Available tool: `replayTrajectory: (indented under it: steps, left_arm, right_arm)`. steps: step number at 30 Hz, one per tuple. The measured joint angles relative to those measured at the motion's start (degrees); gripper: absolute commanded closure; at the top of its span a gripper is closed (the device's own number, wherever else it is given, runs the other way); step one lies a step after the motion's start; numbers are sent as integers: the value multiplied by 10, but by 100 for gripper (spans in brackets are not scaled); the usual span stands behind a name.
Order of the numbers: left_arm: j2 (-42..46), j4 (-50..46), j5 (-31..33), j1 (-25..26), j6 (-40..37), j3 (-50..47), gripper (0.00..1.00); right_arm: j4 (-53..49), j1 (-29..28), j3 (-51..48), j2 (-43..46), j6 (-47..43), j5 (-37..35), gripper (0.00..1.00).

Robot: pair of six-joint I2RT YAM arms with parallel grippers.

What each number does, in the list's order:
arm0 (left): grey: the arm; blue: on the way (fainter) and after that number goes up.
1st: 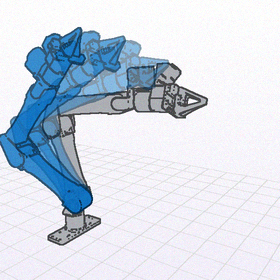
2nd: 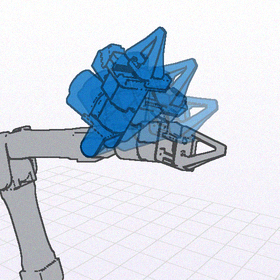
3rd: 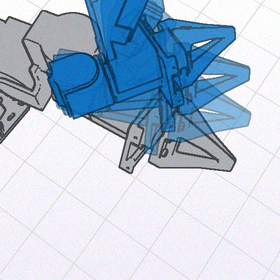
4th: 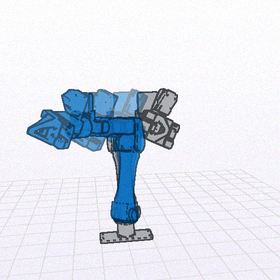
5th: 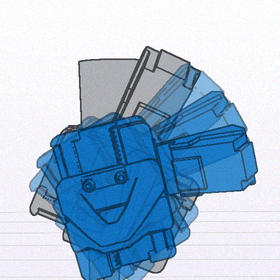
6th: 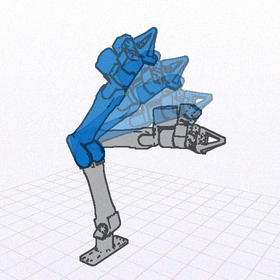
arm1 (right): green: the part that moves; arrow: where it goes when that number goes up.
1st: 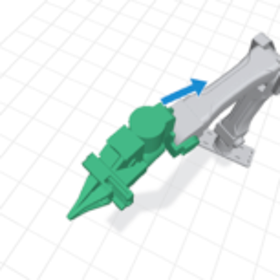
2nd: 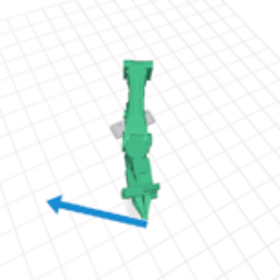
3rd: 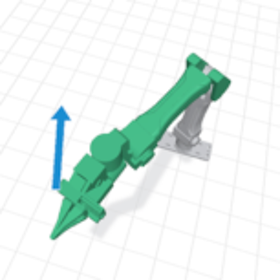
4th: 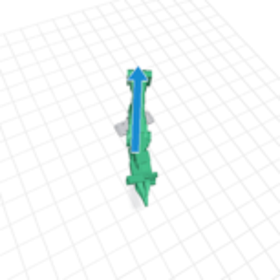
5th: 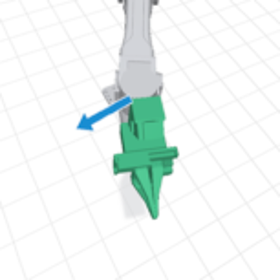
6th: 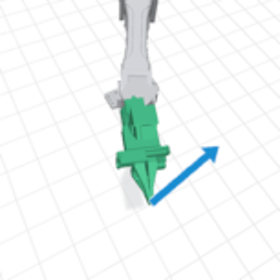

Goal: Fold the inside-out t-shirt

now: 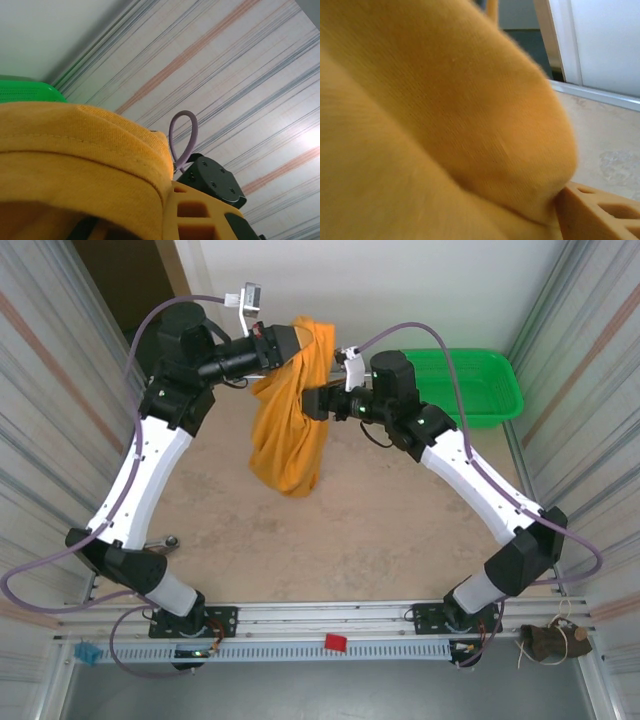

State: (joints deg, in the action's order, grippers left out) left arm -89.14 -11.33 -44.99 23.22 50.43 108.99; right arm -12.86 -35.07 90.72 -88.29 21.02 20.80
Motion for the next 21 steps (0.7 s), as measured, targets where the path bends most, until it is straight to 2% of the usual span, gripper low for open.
replayTrajectory:
  steps: [2, 3, 7, 12, 16, 18, 21]
  left_arm:
    - [-4, 0, -7, -2, 4, 4, 100]
    - [-5, 1, -11, -4, 5, 4, 100]
    - [-15, 0, -13, -33, 6, 5, 97]
    - [-63, 3, 4, -95, -1, 17, 71]
    - [-136, 35, 16, -127, 5, 36, 55]
    - [-157, 44, 20, -135, 4, 25, 52]
    - [-146, 50, 25, -133, -6, -39, 48]
  right_arm:
    - [0, 0, 6, -7, 1, 8, 89]
    - [2, 0, 8, -9, 2, 15, 100]
    - [-1, 7, 9, -9, 9, 43, 100]
    - [19, 33, -39, 27, 25, 99, 100]
    - [43, 61, -87, 65, 61, 134, 100]
    - [61, 73, -102, 70, 82, 144, 100]
    - [78, 85, -125, 70, 106, 149, 100]
